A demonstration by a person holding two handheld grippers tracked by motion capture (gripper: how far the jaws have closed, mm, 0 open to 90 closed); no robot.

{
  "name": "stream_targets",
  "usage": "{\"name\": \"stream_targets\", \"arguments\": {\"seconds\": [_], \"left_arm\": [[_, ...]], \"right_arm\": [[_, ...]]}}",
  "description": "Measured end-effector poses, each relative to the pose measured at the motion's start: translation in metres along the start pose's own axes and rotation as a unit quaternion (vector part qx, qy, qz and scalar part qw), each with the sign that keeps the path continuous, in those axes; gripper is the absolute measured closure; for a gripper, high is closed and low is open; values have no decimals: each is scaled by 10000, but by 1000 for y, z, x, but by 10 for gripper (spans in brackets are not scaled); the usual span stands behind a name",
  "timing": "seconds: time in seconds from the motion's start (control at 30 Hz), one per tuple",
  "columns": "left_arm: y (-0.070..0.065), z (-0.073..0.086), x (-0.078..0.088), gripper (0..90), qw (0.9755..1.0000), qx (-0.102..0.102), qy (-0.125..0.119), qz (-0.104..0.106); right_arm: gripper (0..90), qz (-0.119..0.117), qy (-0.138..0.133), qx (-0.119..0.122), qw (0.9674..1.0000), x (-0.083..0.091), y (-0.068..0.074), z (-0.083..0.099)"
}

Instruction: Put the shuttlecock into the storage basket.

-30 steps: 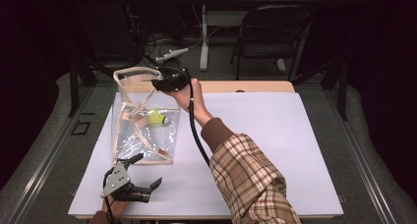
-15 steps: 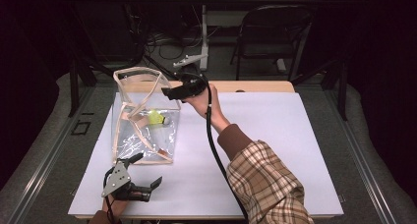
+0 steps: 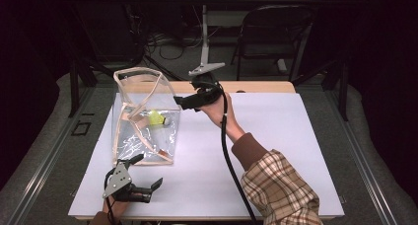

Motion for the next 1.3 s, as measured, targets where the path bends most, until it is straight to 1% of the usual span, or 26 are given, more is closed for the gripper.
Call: {"name": "stream_targets", "arguments": {"seconds": [0.27, 0.5, 1.03, 1.3], "left_arm": [[-1, 0, 0, 0, 10000, -22, -2, 14], [-1, 0, 0, 0, 10000, -37, 2, 18], [-1, 0, 0, 0, 10000, -22, 7, 19], [-1, 0, -1, 0, 10000, -18, 8, 13]], "right_arm": [[28, 16, -32, 38, 10000, 17, -1, 14], [0, 26, -22, 104, 9999, 30, -1, 25], [0, 87, -177, 199, 9996, 71, -2, 54], [0, 178, -238, 161, 9994, 89, -6, 72]]}}
Point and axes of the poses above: each handheld gripper's, and its own axes: x roughly backward along the jaws, z roughly out of its underside, y roughly to its left, the point moved 8 cm from there along -x, roughly forward along the jaws, and after that the axes turned 6 degrees about -x, right-handed, at the moved point
